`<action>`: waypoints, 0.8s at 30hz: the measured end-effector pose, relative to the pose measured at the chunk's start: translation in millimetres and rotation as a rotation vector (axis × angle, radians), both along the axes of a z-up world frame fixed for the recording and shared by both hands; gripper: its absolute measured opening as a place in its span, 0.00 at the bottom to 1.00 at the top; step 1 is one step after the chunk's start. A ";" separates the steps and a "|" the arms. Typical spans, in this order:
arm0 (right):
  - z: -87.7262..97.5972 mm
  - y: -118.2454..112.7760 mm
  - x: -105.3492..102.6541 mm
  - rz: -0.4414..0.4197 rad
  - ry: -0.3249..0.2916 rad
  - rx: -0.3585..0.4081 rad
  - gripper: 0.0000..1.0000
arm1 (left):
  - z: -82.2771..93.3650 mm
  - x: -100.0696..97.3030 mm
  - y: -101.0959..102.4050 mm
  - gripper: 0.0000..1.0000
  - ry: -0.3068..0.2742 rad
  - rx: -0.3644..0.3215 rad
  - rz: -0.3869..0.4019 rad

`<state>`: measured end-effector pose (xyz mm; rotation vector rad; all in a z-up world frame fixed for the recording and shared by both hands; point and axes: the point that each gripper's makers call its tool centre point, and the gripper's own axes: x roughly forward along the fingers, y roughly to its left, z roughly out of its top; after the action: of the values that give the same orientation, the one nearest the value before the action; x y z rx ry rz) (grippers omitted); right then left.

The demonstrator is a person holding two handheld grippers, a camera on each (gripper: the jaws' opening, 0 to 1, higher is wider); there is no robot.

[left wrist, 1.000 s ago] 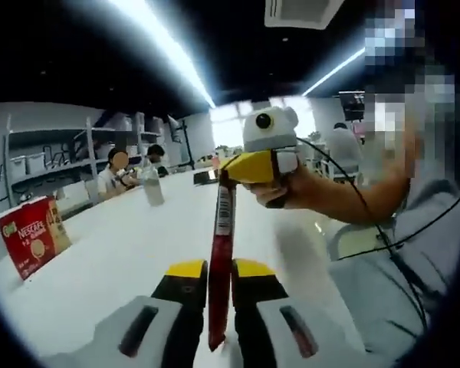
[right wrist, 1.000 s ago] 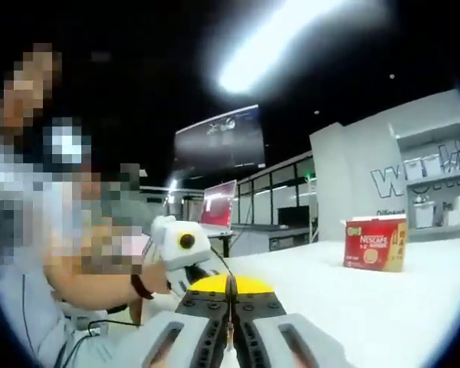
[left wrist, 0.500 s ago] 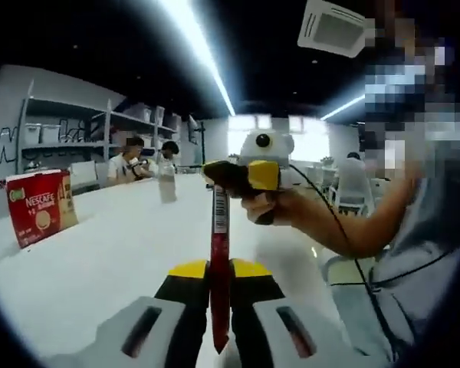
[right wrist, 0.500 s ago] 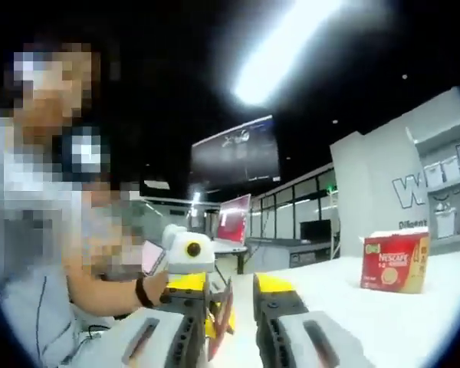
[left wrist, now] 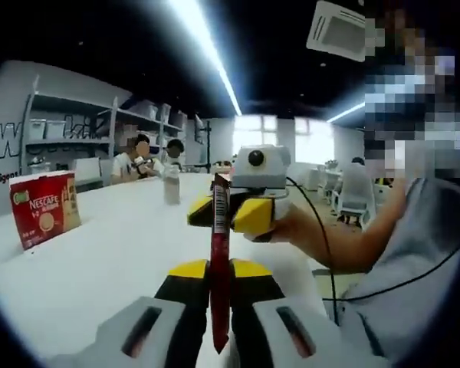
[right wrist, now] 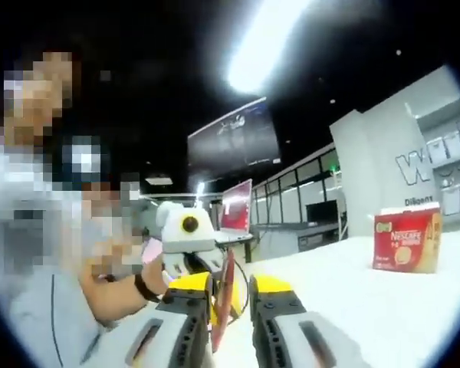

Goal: Tear open the coffee pouch, take out the coffee, and pour the coffee from the pouch into the cup

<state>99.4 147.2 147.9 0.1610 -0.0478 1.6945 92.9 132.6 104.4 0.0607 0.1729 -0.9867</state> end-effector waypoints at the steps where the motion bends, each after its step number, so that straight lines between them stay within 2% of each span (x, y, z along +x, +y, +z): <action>1: -1.1 -2.8 -3.2 -0.005 0.016 0.000 0.16 | -4.4 -1.4 -2.9 0.12 0.005 0.010 -0.002; 4: -8.9 -11.3 -11.4 -0.028 0.039 -0.010 0.12 | -10.9 -6.1 -7.0 0.12 0.012 0.014 0.003; 8: -6.3 -22.4 -16.8 -0.045 0.065 0.031 0.13 | -2.9 -13.6 -8.8 0.12 0.030 -0.018 0.000; 12: 0.0 -20.0 -26.3 -0.040 0.072 0.047 0.13 | -5.7 -19.3 -11.2 0.12 0.072 0.015 -0.022; 14: -2.8 -15.2 -31.2 -0.056 0.073 0.020 0.12 | -5.4 -25.1 -12.8 0.12 0.079 0.010 -0.030; 16: -4.0 -14.5 -35.2 -0.067 0.109 0.005 0.07 | -4.9 -29.1 -14.6 0.12 0.087 -0.007 -0.021; 17: -4.0 -14.8 -37.2 -0.067 0.118 0.005 0.06 | -4.5 -32.4 -14.8 0.12 0.080 -0.007 -0.019; 19: -2.8 -14.0 -41.6 -0.073 0.132 0.008 0.05 | -1.8 -37.8 -15.1 0.15 -0.004 -0.010 -0.034; 20: -1.0 -13.3 -43.5 -0.075 0.142 0.014 0.04 | -4.7 -41.3 -13.6 0.17 -0.031 0.012 -0.044; 22: 9.9 -13.2 -49.7 -0.059 0.163 0.062 0.04 | -12.2 -46.1 -12.3 0.26 -0.032 0.020 -0.058; 24: 21.0 -13.2 -56.0 -0.038 0.167 0.103 0.03 | -19.3 -54.8 -14.6 0.32 -0.001 0.002 -0.117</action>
<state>43.4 133.9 168.9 0.3761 -0.0138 1.6355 38.1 117.9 85.1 0.0744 0.1706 -1.1030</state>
